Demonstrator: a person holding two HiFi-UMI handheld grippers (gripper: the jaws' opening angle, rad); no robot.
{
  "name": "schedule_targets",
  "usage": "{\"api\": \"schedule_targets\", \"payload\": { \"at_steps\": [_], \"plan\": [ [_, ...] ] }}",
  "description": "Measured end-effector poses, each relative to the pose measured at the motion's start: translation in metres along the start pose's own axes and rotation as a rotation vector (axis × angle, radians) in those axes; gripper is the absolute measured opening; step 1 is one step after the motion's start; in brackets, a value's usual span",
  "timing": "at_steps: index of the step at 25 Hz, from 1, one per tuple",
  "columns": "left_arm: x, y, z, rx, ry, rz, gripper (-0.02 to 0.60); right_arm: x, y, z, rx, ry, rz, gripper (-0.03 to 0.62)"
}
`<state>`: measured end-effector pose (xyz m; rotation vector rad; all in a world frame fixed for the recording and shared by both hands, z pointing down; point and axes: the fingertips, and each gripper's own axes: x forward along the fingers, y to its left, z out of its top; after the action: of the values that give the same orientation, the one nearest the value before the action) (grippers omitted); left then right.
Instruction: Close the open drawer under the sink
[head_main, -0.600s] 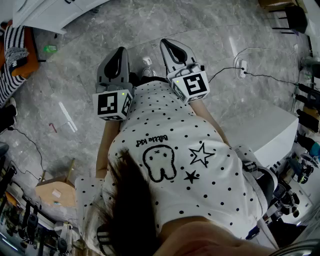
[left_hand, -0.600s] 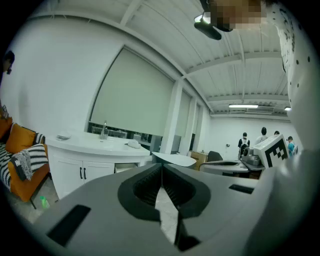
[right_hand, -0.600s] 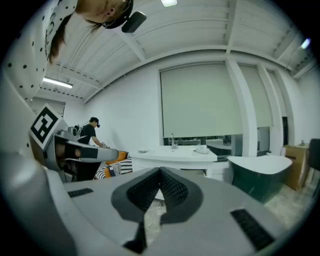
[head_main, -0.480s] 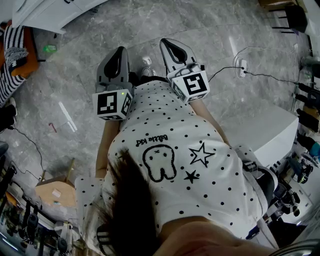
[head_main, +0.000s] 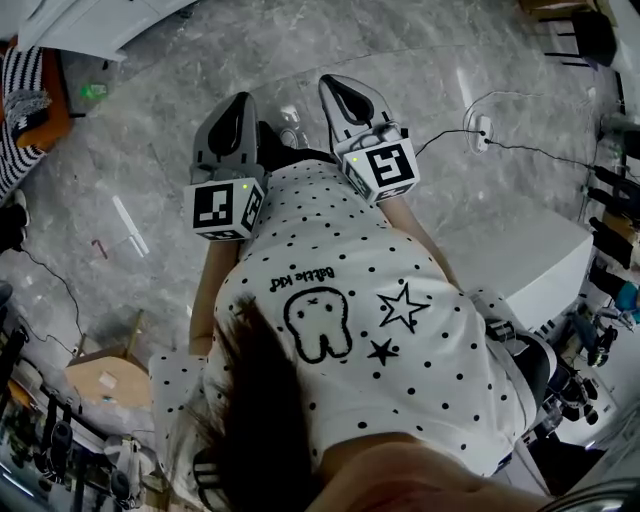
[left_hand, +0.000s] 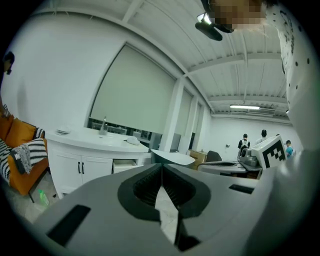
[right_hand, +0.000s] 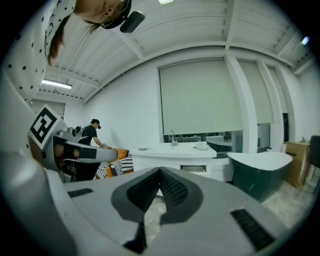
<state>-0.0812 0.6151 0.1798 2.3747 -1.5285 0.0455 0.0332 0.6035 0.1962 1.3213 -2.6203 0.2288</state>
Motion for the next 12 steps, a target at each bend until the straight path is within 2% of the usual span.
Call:
{"api": "schedule_targets", "payload": {
  "at_steps": [4, 12],
  "plan": [
    [0.011, 0.010, -0.003, -0.027, 0.030, 0.003, 0.012, 0.008, -0.008, -0.001, 0.032, 0.006, 0.000, 0.014],
    [0.049, 0.045, 0.017, -0.006, 0.040, 0.002, 0.012, 0.041, -0.031, 0.001, 0.065, 0.030, -0.008, 0.014]
  ]
}}
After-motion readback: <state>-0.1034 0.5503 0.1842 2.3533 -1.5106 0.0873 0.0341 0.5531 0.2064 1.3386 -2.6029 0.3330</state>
